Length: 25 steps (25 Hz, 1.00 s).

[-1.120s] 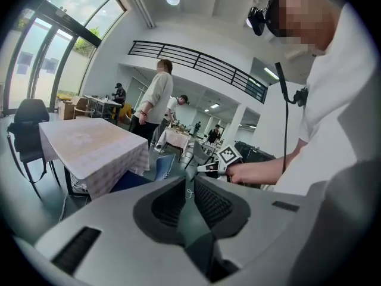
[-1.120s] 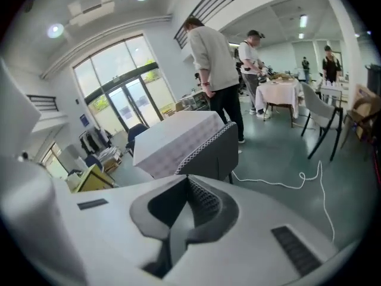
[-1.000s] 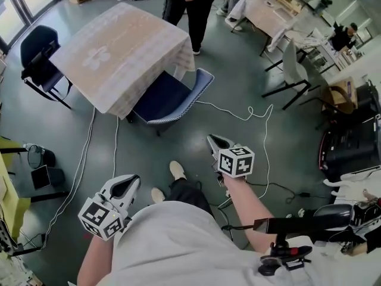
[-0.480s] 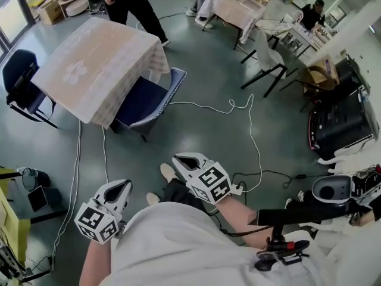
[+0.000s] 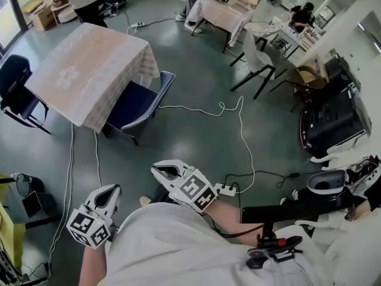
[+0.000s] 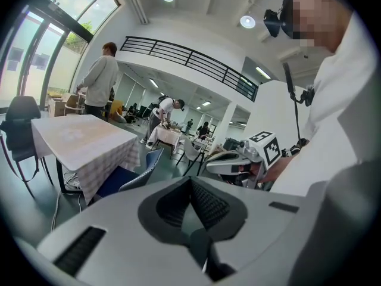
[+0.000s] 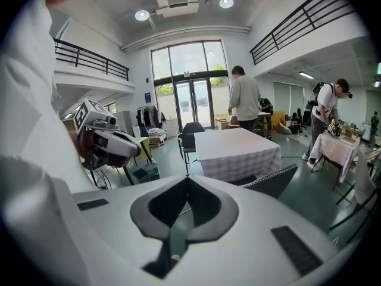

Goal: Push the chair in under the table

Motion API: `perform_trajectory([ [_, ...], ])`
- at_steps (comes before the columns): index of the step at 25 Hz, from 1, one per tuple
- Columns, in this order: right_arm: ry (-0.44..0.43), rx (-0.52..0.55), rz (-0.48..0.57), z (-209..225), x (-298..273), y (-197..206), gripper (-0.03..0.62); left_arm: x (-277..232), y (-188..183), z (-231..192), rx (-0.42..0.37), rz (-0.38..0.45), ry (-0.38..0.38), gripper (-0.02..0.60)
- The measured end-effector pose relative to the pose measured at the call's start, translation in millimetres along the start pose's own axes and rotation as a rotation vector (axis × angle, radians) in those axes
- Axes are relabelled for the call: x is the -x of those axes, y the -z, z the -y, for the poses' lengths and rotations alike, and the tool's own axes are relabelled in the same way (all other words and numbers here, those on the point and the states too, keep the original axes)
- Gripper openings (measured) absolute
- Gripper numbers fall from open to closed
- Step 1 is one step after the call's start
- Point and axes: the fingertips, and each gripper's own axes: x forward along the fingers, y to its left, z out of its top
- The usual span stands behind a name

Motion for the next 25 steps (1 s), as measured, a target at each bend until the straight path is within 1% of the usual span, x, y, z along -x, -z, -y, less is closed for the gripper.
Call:
perform_trajectory([
  [5,-0.031,0.034,0.005,-13,-5,-7,0.012,13,9,-7,0.046,0.005,-0.036,0.009],
  [16,-0.061,0.048,-0.012,-27,-13,-6,0.012,23,15,-15,0.058,-0.002,-0.039,0.009],
  [20,-0.062,0.047,-0.018,-28,-19,-5,0.012,22,16,-20,0.050,-0.001,-0.023,0.009],
  [25,-0.065,0.051,-0.029,-26,-22,-7,0.012,21,15,-24,0.066,-0.001,-0.028,0.009],
])
